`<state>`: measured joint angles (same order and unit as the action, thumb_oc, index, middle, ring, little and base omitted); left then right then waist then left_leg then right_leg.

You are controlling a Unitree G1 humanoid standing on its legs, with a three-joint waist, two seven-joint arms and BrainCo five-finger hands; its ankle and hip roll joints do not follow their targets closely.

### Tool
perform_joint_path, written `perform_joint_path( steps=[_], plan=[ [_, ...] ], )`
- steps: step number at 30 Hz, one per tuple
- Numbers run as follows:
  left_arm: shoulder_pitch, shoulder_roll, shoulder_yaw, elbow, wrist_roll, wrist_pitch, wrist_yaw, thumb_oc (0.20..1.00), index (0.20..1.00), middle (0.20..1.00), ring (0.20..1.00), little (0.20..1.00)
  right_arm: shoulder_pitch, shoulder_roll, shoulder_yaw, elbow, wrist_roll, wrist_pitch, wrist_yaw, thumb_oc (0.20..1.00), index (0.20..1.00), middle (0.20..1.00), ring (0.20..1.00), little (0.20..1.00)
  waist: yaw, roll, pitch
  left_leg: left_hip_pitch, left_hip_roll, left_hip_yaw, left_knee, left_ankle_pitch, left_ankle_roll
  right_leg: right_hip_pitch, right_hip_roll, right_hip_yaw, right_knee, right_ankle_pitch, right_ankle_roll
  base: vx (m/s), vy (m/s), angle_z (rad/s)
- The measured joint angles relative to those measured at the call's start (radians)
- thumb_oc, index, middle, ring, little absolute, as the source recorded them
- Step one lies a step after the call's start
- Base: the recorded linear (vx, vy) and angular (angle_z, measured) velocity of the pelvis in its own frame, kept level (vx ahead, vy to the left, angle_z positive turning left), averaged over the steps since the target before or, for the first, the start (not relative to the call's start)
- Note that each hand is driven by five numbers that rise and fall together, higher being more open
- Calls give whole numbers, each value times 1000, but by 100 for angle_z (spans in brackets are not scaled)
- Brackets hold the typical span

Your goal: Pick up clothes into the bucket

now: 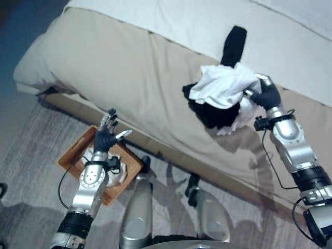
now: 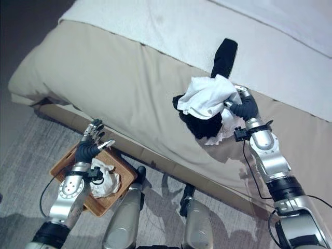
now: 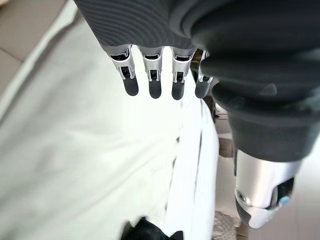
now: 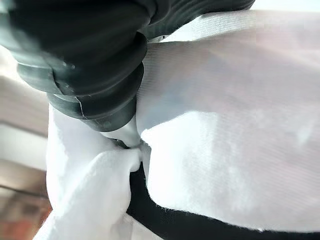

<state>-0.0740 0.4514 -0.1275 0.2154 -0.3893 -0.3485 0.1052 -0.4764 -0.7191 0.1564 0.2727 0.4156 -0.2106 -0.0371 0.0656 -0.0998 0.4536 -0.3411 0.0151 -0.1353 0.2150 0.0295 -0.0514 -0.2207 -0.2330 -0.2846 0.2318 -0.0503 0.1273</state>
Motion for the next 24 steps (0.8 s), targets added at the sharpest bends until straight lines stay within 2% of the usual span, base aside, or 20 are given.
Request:
perform_joint_path(
  steps=[11,17,20,21,24],
  plan=[
    [72,-33,-4,3,-20,18,-38,1000,1000,1000,1000,1000,1,15,-71,-15,109,-10,3,200,200,200,200,200,-7,-11,-128,72,1,19,-49,-3,-3,96,16,0,-115,39,7,64,-1,-3],
    [92,-37,-9,4,-20,33,-43,1000,1000,1000,1000,1000,-20,12,-68,-38,106,-24,-24,200,200,200,200,200,-22,-20,-156,91,8,26,-57,-3,-3,114,24,5,-134,49,7,-2,2,-3],
    [96,-38,-14,13,-20,38,-44,1000,1000,1000,1000,1000,-77,-1,-22,21,-6,-20,-63,200,200,200,200,200,-27,-20,-156,88,11,31,-52,-3,-3,110,25,10,-133,51,5,-46,12,-7],
    [96,-38,-20,14,-20,41,-44,1000,1000,1000,1000,1000,-117,-8,10,68,-87,-4,-85,200,200,200,200,200,-25,-20,-156,88,12,33,-51,-3,-3,108,26,13,-133,52,5,-52,12,-8],
    [98,-36,-36,17,-20,41,-35,1000,1000,1000,1000,1000,-232,37,126,229,-276,26,-144,200,200,200,200,200,-20,-18,-159,61,17,38,-40,-2,-2,71,24,18,-114,50,4,-125,14,-7]
  ],
)
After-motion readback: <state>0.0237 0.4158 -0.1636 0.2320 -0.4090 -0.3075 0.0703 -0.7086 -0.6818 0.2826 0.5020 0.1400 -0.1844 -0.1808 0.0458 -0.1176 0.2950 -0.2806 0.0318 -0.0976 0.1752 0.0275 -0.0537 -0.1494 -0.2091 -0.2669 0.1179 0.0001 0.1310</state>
